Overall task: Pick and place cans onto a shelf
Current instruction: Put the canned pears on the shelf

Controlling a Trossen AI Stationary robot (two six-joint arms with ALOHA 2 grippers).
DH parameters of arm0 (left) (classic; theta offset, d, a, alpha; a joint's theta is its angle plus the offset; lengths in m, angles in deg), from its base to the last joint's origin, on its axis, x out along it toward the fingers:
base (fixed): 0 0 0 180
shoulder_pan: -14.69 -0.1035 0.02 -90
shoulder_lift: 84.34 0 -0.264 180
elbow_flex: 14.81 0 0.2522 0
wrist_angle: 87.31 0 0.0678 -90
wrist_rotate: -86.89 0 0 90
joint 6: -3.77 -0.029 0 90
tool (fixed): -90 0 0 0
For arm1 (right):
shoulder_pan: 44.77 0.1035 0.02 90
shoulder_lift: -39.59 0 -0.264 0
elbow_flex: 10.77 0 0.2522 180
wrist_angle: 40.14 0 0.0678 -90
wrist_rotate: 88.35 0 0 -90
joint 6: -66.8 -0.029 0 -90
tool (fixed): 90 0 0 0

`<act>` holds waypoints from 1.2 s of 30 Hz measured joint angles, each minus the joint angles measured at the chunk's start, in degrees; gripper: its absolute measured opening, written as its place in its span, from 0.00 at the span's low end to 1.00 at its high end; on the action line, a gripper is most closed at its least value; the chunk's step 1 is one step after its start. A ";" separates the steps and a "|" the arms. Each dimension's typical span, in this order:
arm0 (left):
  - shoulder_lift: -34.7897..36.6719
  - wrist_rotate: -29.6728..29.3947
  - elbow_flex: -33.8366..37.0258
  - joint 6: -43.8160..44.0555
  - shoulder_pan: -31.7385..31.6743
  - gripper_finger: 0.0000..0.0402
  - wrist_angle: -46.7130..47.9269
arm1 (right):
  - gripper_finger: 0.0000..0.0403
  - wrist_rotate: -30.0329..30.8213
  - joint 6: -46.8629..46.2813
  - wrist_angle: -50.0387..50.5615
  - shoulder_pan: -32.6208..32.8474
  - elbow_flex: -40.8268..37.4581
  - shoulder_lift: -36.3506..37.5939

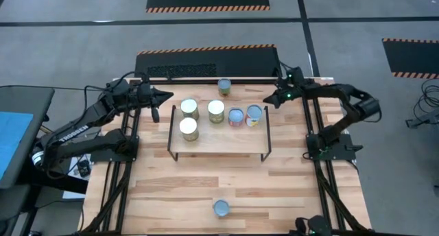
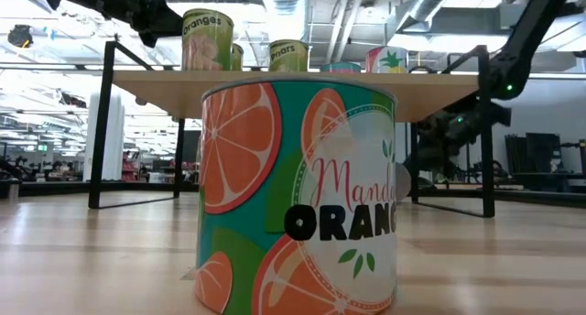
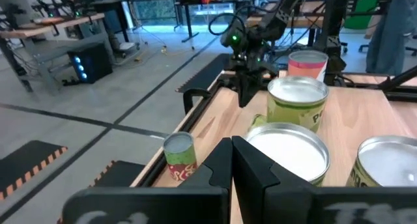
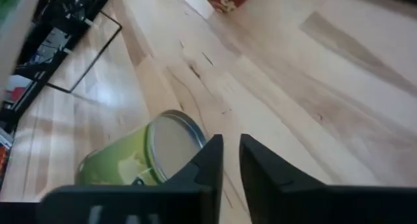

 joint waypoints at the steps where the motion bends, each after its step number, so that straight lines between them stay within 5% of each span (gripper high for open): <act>1: -0.23 -0.02 0.00 0.00 0.00 0.00 0.20 | 0.19 0.01 -0.03 -0.39 0.26 0.02 -0.79; 14: -3.97 -0.25 0.00 -1.27 -0.02 0.00 -1.64 | 0.39 -10.63 1.85 -3.00 1.86 0.07 -3.38; 36: -3.92 -0.14 0.00 -1.59 0.00 0.00 -1.56 | 0.37 -8.88 5.45 -14.21 8.27 0.41 -11.74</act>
